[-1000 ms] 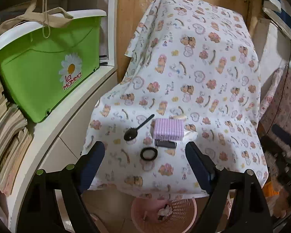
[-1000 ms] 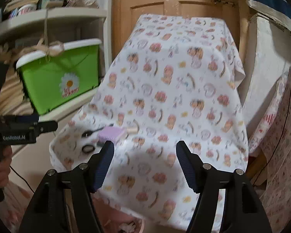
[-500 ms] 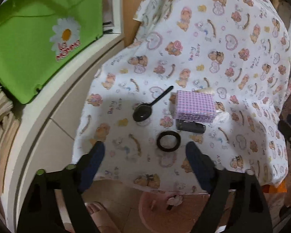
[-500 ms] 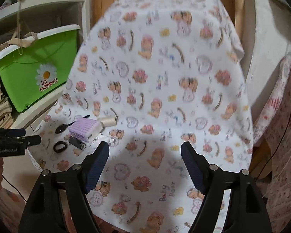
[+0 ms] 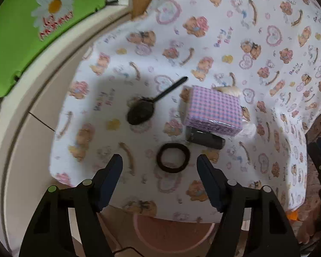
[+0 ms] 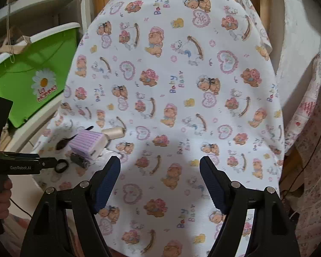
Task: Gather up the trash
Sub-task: 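Return the right gripper open toward the remaining items on the table, then close the left gripper on the black hair tie, then grasp the crumpled white tissue with the right gripper while the left gripper holds the hair tie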
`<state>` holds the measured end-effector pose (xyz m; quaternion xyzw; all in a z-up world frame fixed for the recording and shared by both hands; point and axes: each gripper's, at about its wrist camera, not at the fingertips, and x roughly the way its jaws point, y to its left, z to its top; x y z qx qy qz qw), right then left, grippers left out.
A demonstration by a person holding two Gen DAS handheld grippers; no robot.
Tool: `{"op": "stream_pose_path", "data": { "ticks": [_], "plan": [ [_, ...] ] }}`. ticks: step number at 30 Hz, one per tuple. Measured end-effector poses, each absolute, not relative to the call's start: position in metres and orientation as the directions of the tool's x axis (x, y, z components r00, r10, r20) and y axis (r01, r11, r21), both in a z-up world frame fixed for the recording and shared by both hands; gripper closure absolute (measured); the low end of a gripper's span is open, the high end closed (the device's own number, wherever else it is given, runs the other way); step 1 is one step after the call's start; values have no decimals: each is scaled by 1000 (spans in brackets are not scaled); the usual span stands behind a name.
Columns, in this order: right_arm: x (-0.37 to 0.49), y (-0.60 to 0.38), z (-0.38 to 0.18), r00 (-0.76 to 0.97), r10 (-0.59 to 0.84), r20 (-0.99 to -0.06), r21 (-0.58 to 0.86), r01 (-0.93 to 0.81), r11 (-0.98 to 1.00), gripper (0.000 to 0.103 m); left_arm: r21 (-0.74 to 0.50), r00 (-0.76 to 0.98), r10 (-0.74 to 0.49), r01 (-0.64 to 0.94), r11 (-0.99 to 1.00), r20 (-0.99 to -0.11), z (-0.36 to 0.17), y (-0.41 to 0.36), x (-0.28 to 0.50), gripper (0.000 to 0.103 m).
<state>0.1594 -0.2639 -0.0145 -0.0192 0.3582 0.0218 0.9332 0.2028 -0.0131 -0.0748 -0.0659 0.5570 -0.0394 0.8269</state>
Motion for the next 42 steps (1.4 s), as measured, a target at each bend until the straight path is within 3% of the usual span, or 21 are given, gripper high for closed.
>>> {"op": "stream_pose_path", "data": {
  "ticks": [8, 9, 11, 16, 20, 23, 29, 35, 38, 42],
  "plan": [
    [160, -266, -16, 753, -42, -656, -74, -9, 997, 25, -133, 339, -139, 42, 990, -931, -85, -31, 207, 35],
    [161, -264, -16, 753, -49, -656, -87, -11, 996, 25, -129, 336, -136, 44, 991, -932, -87, -32, 208, 38],
    [160, -262, -16, 754, -47, -656, -89, -16, 996, 25, -112, 330, -120, 42, 993, -936, -90, -34, 210, 56],
    [159, -257, -15, 755, -33, -655, -89, -34, 995, 25, -52, 344, -70, 61, 997, -936, -92, -41, 214, 71],
    [159, -254, -17, 760, -45, -648, -111, -36, 993, 25, -28, 355, -51, 69, 997, -933, -87, -44, 212, 98],
    [162, -255, -19, 753, -49, -656, -103, -25, 994, 25, -32, 396, -63, 82, 996, -916, -72, -44, 212, 99],
    [170, -262, -26, 688, 64, -723, 71, -18, 997, 25, -110, 464, -132, 74, 991, -876, -46, -30, 210, 99],
    [185, -256, -29, 648, 186, -738, 203, -49, 978, 25, -99, 586, -122, 71, 992, -801, -17, -28, 197, 99],
    [204, -247, -39, 526, 350, -775, 331, -133, 934, 46, -135, 582, -160, 86, 987, -798, -11, -26, 198, 99],
    [221, -248, -52, 492, 418, -764, 445, -68, 893, 53, -93, 599, -113, 64, 994, -793, -13, -24, 196, 99]
  ]
}}
